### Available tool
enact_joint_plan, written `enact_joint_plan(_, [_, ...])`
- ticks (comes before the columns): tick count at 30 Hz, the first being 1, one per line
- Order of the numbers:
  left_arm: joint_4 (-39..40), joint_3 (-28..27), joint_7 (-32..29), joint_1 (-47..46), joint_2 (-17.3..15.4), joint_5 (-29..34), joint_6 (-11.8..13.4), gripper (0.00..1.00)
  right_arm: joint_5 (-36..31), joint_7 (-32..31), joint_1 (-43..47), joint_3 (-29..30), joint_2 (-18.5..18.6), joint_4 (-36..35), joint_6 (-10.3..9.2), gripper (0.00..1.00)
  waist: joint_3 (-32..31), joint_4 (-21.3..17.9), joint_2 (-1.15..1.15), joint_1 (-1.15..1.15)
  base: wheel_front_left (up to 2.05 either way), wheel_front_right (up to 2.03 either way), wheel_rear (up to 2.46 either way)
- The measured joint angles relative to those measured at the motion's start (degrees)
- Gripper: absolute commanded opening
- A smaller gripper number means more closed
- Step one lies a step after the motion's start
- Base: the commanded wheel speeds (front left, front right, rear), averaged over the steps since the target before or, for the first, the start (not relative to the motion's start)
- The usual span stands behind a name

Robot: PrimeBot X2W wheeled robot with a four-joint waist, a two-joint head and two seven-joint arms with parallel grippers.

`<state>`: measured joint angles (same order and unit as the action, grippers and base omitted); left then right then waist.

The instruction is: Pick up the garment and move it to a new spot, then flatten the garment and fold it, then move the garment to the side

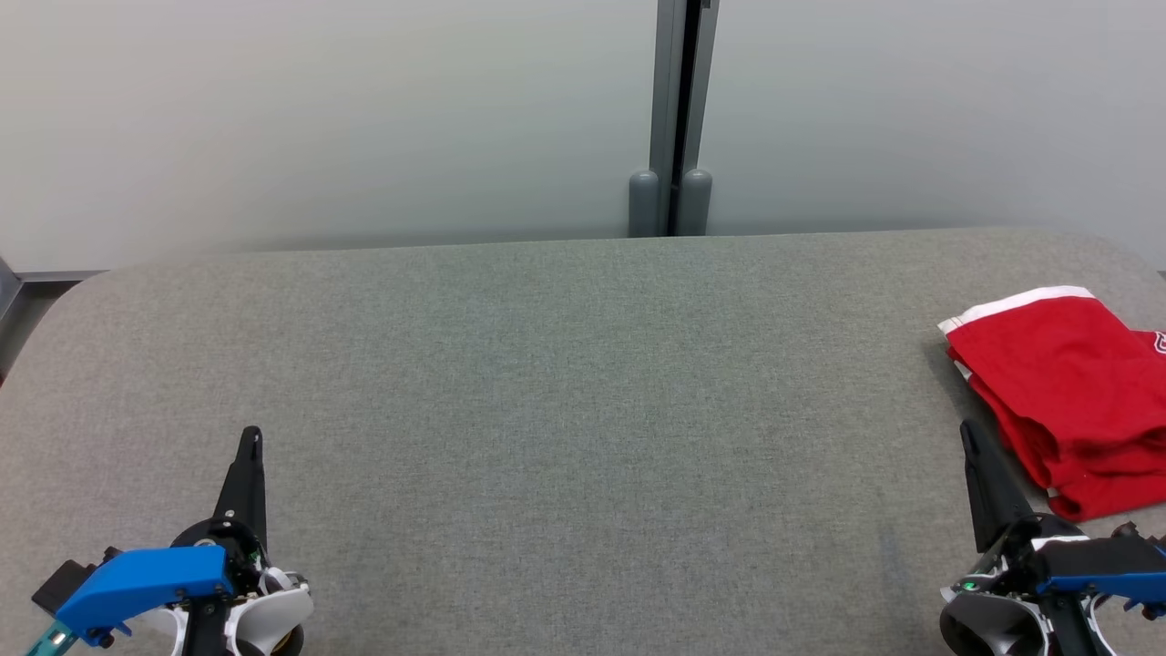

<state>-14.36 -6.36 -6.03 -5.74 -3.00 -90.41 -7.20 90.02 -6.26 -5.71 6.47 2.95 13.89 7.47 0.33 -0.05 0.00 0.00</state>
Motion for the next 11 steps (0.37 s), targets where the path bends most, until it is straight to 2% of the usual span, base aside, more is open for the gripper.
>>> enact_joint_plan(11, [0.23,-0.20,-0.52,-0.22,0.09,-1.92,-0.01,0.00,2.32,-0.24,-0.07,0.01,-0.01,0.11,0.00,0.00,-0.15,0.05,0.00,0.00,0.00,0.00,0.00])
